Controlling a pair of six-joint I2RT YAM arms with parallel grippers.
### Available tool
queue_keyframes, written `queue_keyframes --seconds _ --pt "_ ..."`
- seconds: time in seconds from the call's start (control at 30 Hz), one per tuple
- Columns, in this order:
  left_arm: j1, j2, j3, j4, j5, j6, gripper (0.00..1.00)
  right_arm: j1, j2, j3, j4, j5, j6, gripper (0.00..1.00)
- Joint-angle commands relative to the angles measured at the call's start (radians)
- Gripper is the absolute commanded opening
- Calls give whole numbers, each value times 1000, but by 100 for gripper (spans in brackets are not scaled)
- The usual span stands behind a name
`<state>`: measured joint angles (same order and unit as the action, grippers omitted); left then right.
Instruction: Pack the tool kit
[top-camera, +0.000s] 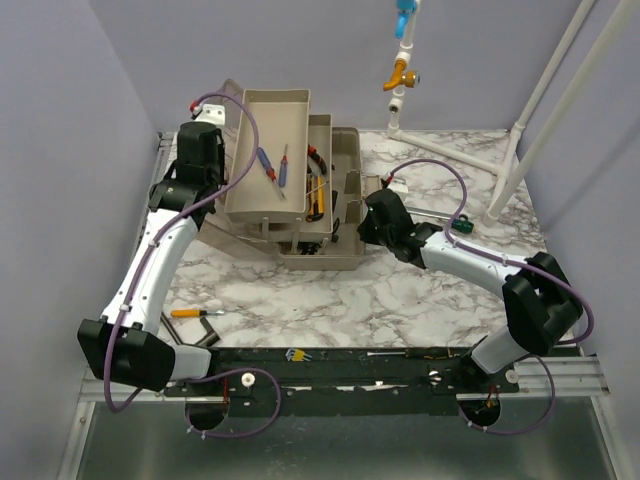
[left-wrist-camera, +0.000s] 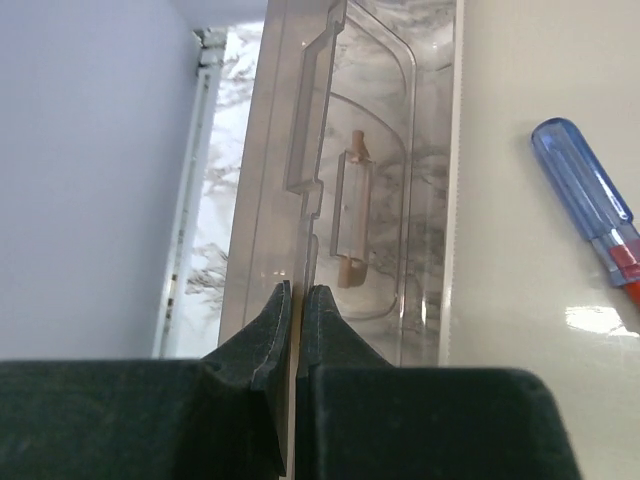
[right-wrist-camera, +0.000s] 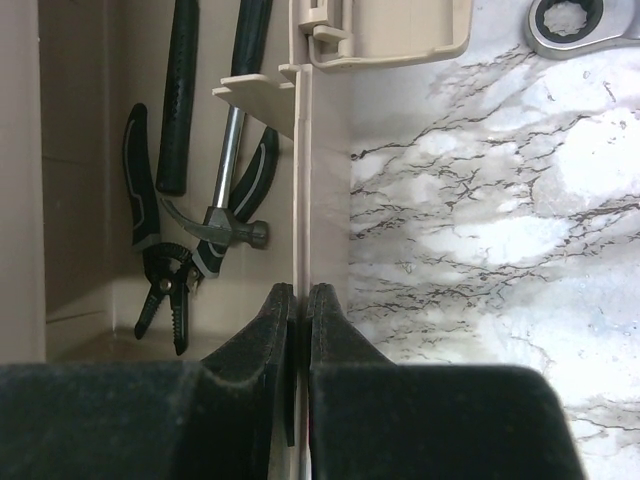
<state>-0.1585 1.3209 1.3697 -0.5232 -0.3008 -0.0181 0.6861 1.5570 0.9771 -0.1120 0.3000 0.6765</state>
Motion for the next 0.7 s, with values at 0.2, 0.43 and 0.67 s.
queue_keyframes --seconds 0.2,0.43,0.67 --pt "-324 17 99 89 -468 201 0 16 22 18 -20 -53 62 22" --pt "-496 118 100 191 -698 354 0 16 -57 18 -57 7 67 47" --pt "-641 258 59 602 -908 736 0 15 -170 21 -133 126 89 54"
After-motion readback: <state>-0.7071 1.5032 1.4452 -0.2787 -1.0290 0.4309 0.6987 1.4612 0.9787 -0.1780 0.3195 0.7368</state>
